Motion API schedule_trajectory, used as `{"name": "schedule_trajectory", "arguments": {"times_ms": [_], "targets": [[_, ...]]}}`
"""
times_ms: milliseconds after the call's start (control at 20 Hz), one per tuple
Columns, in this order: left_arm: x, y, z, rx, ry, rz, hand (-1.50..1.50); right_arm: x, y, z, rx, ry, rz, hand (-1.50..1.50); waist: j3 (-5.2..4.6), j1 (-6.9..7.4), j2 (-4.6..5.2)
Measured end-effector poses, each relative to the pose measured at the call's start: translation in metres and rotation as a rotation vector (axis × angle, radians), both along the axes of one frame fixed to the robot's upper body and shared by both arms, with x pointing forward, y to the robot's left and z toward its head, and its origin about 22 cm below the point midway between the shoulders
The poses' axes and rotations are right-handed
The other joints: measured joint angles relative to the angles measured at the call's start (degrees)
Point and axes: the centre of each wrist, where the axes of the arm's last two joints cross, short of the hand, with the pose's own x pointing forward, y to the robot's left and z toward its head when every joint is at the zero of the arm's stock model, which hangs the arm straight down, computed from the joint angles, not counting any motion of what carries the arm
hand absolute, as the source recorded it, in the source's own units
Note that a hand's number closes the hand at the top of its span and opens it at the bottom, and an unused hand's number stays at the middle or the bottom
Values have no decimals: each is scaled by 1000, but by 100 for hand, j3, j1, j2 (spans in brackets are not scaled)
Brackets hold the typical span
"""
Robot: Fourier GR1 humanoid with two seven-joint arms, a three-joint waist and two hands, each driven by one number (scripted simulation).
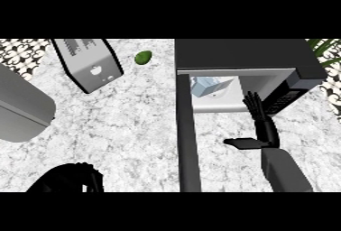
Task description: Pick up the milk, place it into the microwave and close the microwave
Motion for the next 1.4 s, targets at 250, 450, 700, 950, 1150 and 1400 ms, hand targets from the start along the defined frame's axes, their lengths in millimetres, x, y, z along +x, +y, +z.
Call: {"name": "schedule_trajectory", "arguments": {"times_ms": [250,450,700,950,1150,1400], "targets": [[13,-26,1,39,-21,-35,150,-45,-26,-18,-3,29,-47,-150,1,-72,12],[26,-56,-4,89,-49,-86,150,-76,-45,-21,-14,30,-74,-150,-1,-117,26],[45,-96,-22,158,-38,-162,150,-118,-67,-17,-33,28,-92,-150,0,-138,53],[50,-131,-55,237,-26,-212,150,-149,-83,1,-54,-6,-97,-150,-3,-146,66],[56,-153,-84,290,-30,-215,150,-164,-91,22,-79,-39,-70,-150,-2,-147,85],[57,-170,-113,293,-88,-166,150,-174,-91,50,-47,-86,-20,-150,-7,-207,104]]}}
